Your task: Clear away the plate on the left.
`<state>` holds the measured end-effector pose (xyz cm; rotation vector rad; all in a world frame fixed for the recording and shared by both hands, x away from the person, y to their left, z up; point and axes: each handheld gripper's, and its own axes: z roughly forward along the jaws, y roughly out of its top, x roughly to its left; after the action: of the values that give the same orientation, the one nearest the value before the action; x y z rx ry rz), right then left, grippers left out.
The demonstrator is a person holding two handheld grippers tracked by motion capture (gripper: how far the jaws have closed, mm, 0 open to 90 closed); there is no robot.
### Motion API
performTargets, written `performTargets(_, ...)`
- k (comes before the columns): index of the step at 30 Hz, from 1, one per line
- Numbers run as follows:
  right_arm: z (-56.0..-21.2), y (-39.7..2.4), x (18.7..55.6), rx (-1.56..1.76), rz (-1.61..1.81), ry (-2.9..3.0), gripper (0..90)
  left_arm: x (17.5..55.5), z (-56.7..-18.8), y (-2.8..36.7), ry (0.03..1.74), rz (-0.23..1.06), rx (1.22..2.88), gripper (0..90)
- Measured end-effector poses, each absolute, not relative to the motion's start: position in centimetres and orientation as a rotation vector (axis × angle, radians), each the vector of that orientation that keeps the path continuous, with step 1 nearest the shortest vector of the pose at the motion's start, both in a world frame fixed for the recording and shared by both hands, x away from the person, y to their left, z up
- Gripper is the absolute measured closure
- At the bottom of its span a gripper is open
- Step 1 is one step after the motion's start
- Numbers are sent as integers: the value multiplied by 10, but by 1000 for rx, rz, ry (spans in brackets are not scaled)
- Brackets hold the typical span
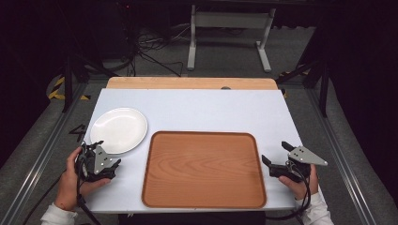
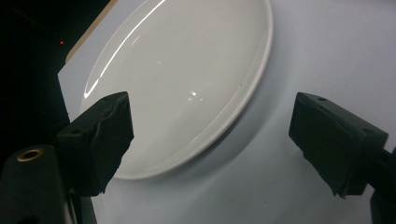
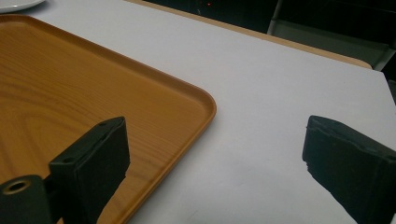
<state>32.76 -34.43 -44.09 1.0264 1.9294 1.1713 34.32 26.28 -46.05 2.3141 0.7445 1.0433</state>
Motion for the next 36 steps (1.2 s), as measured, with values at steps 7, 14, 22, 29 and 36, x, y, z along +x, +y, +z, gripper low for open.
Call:
performTargets(7,-442,-344,328,1024,1166,1935,80,349,-465,251,700,1162,2421,159)
performTargets(14,-442,-344,328,1025,1165,1934,80,353,-464,247,649,1224,2468,173)
performTargets(22,-442,-344,329,1026,1165,1934,80,361,-466,247,629,1270,2484,204)
performTargets(29,-442,-343,328,1030,1163,1935,80,365,-465,241,529,1290,2565,266)
performTargets(36,-442,-344,328,1026,1162,1936,80,361,-469,234,439,1292,2624,505)
